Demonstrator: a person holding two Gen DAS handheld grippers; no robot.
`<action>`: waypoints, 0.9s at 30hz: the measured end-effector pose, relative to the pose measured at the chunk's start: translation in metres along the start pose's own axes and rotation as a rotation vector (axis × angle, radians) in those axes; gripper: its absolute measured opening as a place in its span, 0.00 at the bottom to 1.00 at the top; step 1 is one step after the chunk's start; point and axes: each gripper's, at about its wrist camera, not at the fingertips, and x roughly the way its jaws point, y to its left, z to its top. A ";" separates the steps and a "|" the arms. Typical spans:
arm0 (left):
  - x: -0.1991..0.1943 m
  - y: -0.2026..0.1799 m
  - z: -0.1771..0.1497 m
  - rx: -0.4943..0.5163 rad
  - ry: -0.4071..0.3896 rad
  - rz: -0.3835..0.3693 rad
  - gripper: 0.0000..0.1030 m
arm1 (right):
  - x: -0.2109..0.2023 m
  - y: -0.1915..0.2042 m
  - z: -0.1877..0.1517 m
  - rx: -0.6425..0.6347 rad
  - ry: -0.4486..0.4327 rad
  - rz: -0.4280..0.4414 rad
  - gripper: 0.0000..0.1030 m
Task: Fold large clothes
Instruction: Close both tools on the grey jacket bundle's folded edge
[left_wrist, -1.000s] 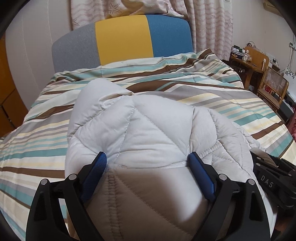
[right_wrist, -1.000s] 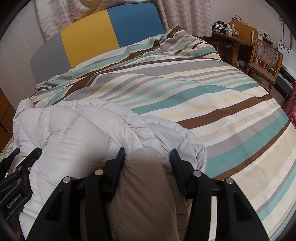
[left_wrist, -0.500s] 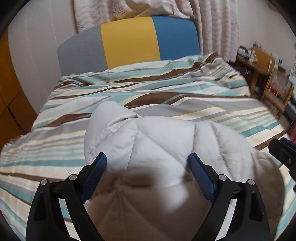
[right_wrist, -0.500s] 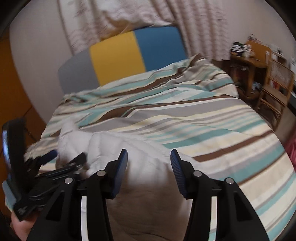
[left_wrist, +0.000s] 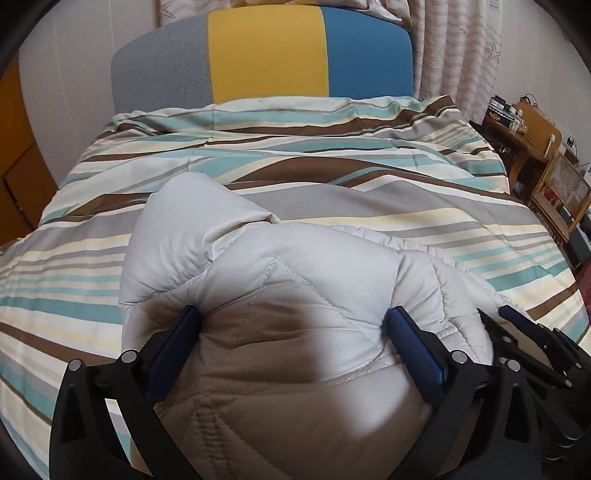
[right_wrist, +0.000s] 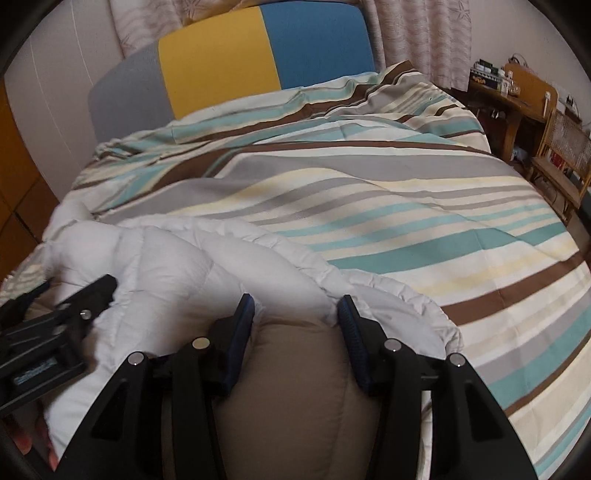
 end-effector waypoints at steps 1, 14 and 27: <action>-0.003 -0.001 -0.001 0.010 0.001 0.006 0.97 | 0.001 0.001 -0.001 -0.007 -0.006 -0.010 0.45; -0.015 0.000 -0.034 0.053 -0.053 -0.019 0.97 | -0.009 -0.004 -0.007 0.021 -0.060 -0.005 0.45; -0.066 0.016 -0.053 0.027 -0.099 -0.061 0.97 | -0.077 -0.017 -0.031 0.035 -0.243 0.042 0.55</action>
